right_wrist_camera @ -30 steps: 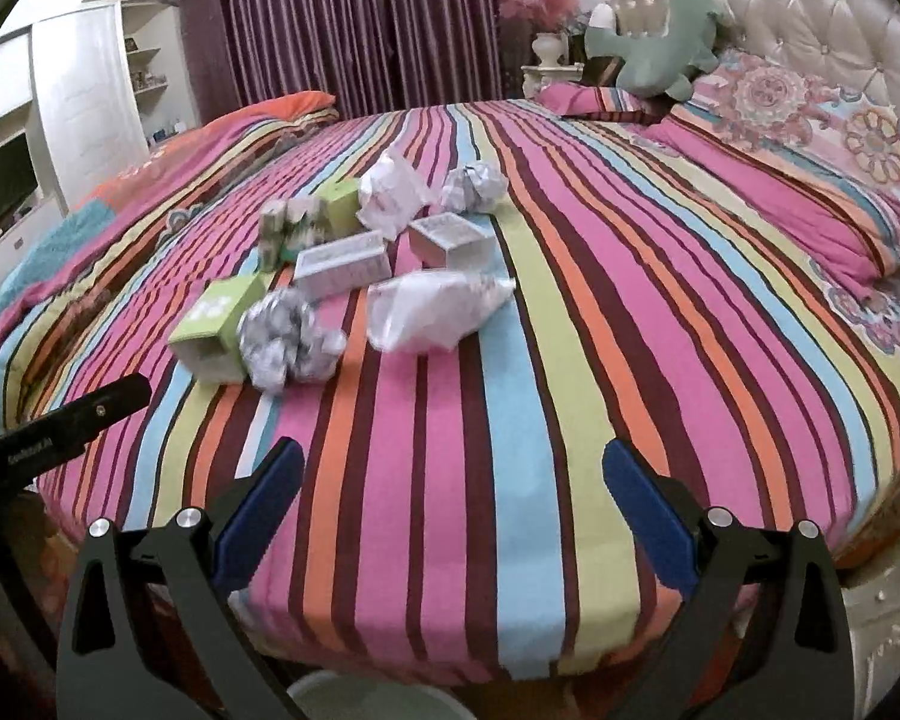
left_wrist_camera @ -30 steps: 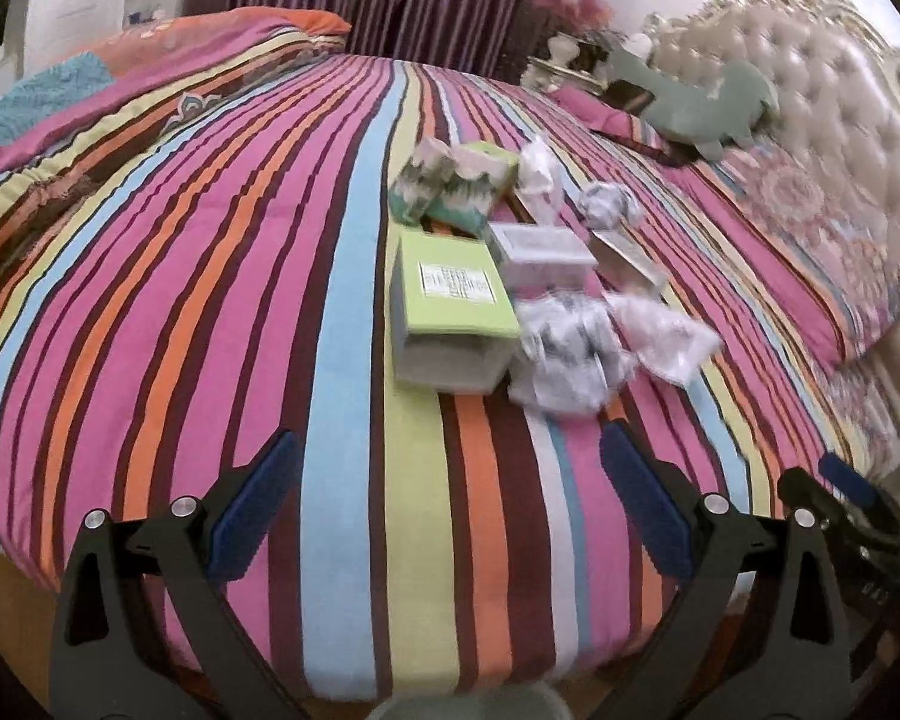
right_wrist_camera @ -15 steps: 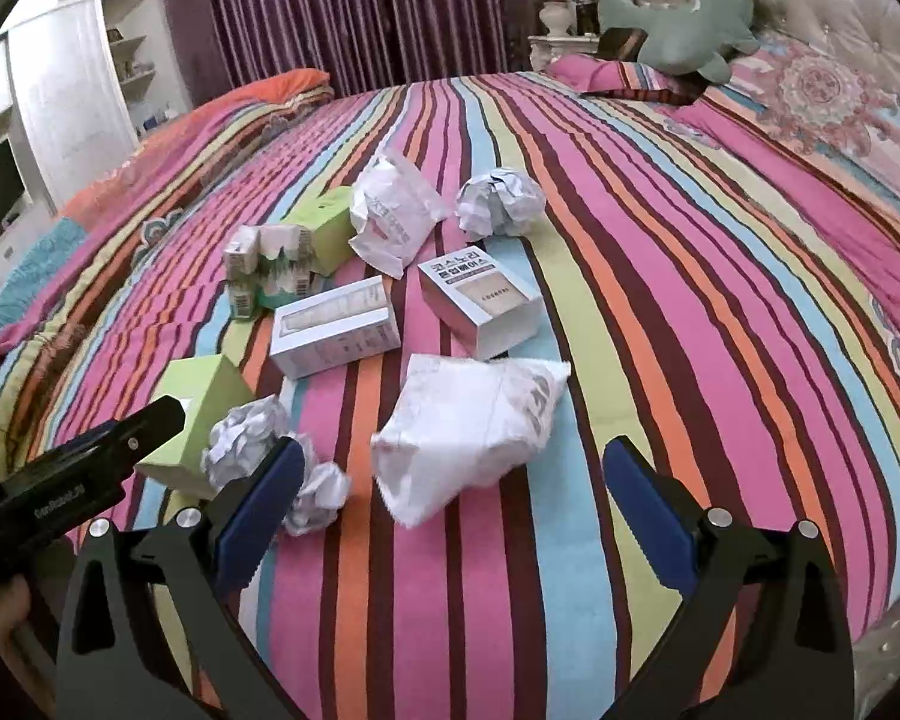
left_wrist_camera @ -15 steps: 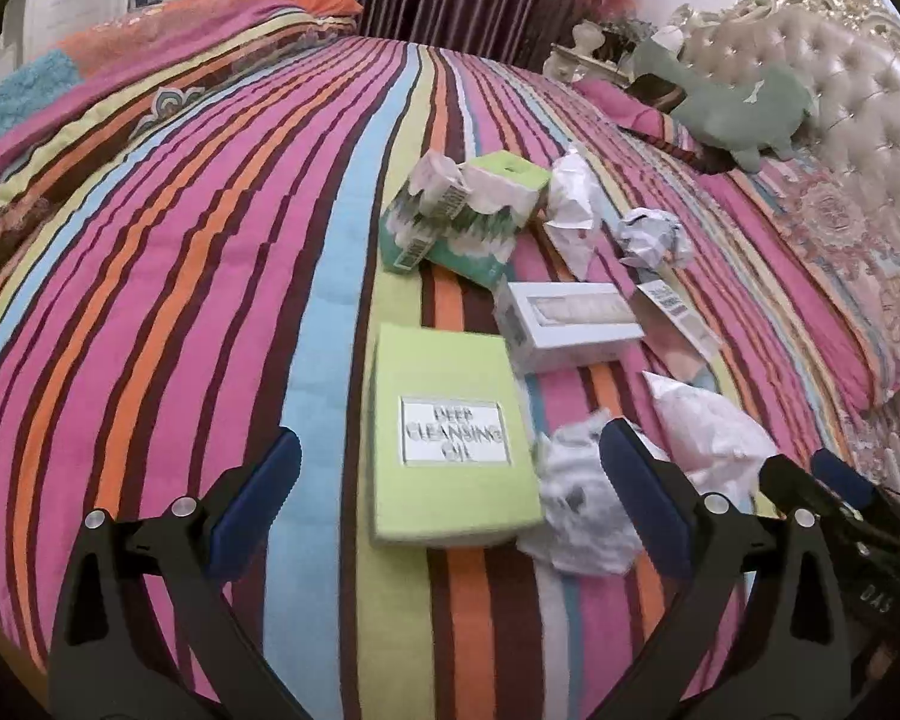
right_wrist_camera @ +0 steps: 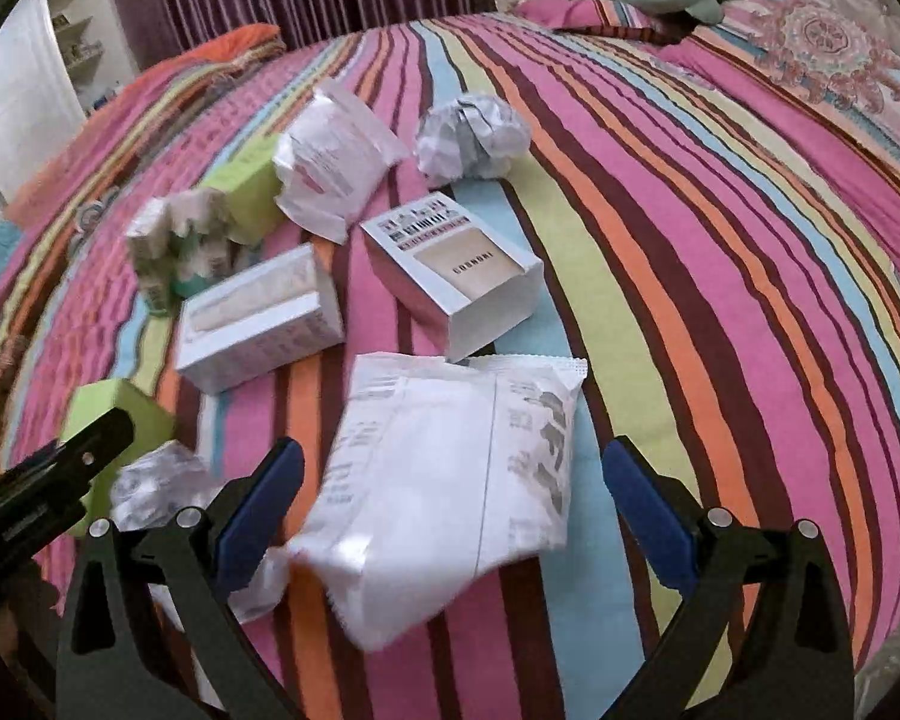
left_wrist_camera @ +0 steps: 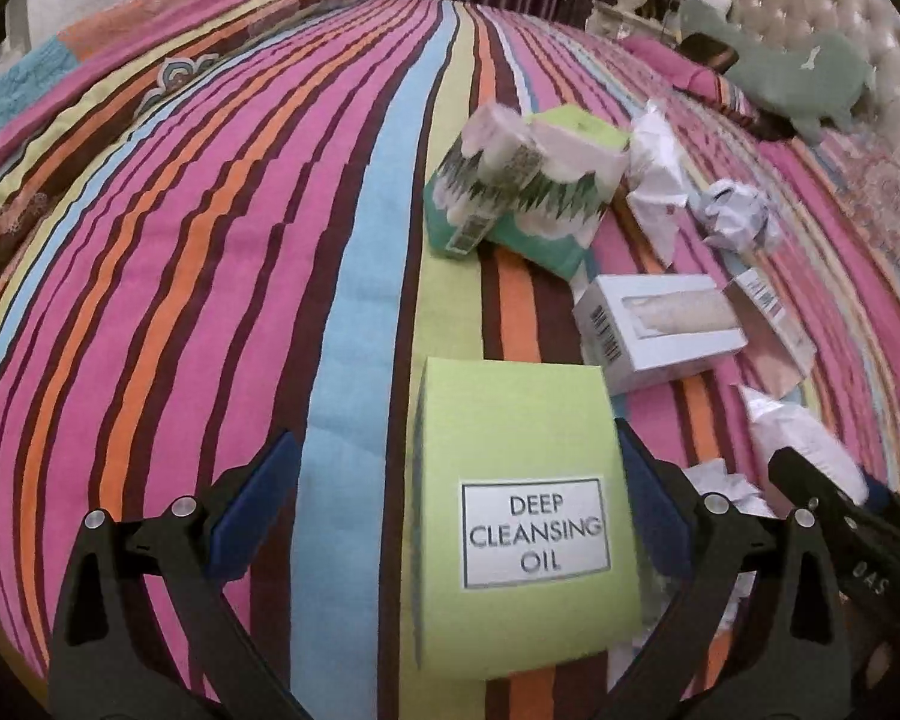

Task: Collect trash
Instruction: 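Grasp the green DEEP CLEANSING OIL box with the left tool while the right tool grasps the white packet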

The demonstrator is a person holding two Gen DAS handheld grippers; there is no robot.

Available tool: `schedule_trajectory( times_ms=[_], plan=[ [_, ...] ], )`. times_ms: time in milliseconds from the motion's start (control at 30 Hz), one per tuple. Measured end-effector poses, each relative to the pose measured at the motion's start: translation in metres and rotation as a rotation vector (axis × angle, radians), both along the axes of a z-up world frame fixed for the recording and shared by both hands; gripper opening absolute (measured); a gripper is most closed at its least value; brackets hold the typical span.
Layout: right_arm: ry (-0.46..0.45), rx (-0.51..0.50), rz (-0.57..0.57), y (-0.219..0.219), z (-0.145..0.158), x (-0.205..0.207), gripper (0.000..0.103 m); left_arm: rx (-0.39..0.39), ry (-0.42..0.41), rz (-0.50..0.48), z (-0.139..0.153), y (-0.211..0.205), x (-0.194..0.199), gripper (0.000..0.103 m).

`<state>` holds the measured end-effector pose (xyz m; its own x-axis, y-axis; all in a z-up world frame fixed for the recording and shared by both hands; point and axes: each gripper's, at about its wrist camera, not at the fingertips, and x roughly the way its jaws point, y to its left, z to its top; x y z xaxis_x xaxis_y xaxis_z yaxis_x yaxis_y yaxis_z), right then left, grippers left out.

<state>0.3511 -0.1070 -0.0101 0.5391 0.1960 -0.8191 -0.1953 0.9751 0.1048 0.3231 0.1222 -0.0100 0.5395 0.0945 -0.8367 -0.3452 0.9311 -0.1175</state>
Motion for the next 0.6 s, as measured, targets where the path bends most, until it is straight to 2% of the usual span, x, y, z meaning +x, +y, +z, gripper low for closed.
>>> schedule_trajectory(
  times_ms=[133, 167, 200, 267, 333, 467, 600],
  plan=[
    [0.015, -0.044, 0.017, 0.001, -0.009, 0.005, 0.090, -0.012, 0.017, -0.019, -0.008, 0.000, 0.002, 0.096],
    [0.016, -0.048, 0.025, 0.001, -0.011, 0.005, 0.086, -0.025, 0.013, -0.022, -0.009, 0.001, 0.001, 0.096],
    [0.022, -0.045, 0.043, -0.001, -0.012, 0.004, 0.076, -0.039, 0.013, -0.028, -0.010, 0.003, 0.000, 0.094],
    [0.020, -0.042, 0.061, -0.002, -0.012, 0.001, 0.070, -0.047, 0.014, -0.042, -0.011, 0.005, 0.000, 0.082],
    [0.014, -0.050, 0.070, -0.003, -0.011, 0.000, 0.067, -0.051, 0.009, -0.069, -0.009, 0.003, -0.001, 0.059],
    [0.010, -0.043, 0.080, -0.005, -0.009, -0.005, 0.065, -0.030, 0.018, -0.086, -0.007, 0.002, -0.002, 0.059],
    [0.012, -0.015, 0.070, -0.015, -0.006, -0.013, 0.065, -0.031, 0.009, -0.054, -0.004, 0.010, -0.017, 0.059]
  ],
)
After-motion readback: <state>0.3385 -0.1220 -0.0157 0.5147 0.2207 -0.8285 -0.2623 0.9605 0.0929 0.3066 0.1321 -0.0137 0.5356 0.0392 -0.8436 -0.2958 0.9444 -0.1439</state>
